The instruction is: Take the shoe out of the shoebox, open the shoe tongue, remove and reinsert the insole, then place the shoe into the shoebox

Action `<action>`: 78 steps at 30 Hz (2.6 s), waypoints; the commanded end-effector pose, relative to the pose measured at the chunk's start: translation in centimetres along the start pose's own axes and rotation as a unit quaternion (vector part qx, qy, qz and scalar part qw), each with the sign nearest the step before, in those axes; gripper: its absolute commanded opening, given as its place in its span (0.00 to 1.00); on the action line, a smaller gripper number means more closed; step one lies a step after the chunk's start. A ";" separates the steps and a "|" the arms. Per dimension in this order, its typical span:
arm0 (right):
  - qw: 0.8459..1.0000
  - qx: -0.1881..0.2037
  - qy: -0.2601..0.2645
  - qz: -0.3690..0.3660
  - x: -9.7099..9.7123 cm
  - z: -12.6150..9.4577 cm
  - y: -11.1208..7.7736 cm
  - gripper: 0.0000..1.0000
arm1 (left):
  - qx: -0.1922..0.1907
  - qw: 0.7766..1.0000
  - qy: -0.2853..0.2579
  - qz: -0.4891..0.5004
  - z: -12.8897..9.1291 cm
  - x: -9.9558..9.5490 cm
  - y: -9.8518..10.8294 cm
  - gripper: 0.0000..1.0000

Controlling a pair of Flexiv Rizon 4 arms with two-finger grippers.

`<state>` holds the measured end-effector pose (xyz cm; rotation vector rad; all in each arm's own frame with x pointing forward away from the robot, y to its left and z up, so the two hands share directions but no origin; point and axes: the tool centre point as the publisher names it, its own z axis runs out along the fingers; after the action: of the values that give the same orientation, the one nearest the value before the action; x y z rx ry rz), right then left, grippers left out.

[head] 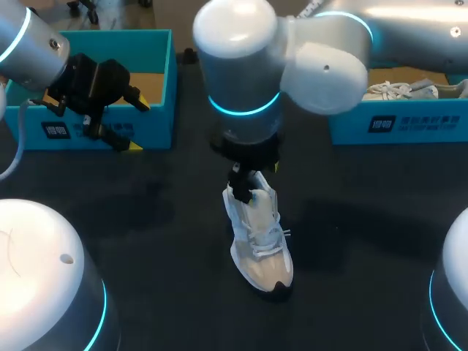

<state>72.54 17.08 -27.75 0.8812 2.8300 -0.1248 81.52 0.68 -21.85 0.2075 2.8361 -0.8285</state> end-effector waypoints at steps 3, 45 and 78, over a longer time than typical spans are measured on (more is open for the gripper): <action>0.999 0.020 -0.033 -0.033 0.6 -0.1 1.0 1.00 | -0.002 1.000 0.001 0.000 0.0 0.0 0.0 1.00; 0.934 0.004 0.026 -0.357 -5.9 11.7 10.0 0.82 | -0.002 1.000 0.001 0.000 0.0 0.0 0.0 1.00; 0.940 0.025 0.025 -0.340 -7.2 12.9 8.6 0.00 | -0.002 1.000 0.001 0.000 0.0 0.0 0.0 1.00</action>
<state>85.33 18.41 -39.26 -0.1544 3.0701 -0.2630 81.52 0.68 -21.85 0.2076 2.8362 -0.8288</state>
